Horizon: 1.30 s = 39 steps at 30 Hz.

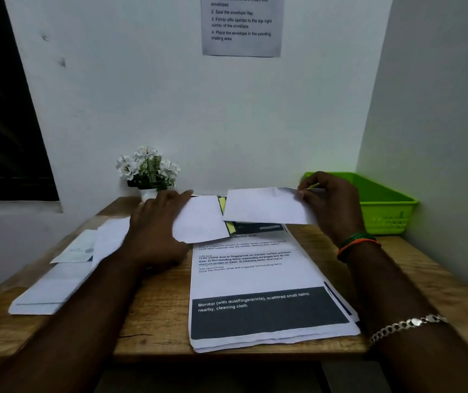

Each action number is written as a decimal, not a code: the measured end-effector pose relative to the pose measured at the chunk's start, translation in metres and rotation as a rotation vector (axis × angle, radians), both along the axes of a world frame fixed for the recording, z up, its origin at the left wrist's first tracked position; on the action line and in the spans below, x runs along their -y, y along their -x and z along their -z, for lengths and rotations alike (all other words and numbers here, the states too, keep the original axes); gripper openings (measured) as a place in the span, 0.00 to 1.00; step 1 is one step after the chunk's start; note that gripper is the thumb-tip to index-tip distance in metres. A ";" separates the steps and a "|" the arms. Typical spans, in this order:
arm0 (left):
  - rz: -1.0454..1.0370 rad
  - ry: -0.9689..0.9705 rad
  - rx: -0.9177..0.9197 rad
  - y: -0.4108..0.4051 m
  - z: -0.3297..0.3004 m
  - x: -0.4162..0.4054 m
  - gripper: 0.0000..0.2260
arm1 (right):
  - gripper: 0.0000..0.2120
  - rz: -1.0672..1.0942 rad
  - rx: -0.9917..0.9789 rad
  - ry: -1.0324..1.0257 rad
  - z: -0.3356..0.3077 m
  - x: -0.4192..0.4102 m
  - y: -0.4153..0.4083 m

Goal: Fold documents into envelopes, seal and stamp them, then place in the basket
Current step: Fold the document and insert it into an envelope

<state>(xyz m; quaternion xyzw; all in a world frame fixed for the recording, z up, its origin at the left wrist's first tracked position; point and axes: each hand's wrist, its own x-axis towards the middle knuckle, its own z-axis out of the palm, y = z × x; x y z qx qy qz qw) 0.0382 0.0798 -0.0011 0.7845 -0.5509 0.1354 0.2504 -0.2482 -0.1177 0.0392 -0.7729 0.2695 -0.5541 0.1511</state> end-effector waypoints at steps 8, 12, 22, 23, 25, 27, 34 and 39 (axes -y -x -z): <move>0.045 0.039 -0.003 -0.003 0.001 0.003 0.50 | 0.07 0.006 0.036 -0.006 0.001 0.005 0.000; 0.054 0.050 0.008 -0.003 0.001 0.003 0.50 | 0.07 -0.074 0.064 -0.060 0.000 0.007 0.001; 0.087 0.072 0.004 -0.009 0.003 0.003 0.51 | 0.09 -0.285 0.031 -0.205 0.000 0.019 0.010; 0.097 0.080 -0.012 -0.009 0.003 0.003 0.52 | 0.08 -0.299 0.010 -0.219 0.001 0.019 0.011; 0.118 0.107 -0.037 -0.009 0.004 0.003 0.52 | 0.07 -0.316 -0.032 -0.237 0.001 0.019 0.010; 0.127 0.121 -0.033 -0.008 0.004 0.003 0.52 | 0.07 -0.294 -0.047 -0.234 0.002 0.020 0.010; 0.159 0.109 -0.051 -0.005 -0.001 -0.001 0.48 | 0.10 -0.186 -0.087 -0.200 0.001 0.022 0.011; 0.196 0.112 -0.092 -0.004 -0.002 -0.002 0.47 | 0.07 -0.133 -0.101 -0.180 0.000 0.021 0.011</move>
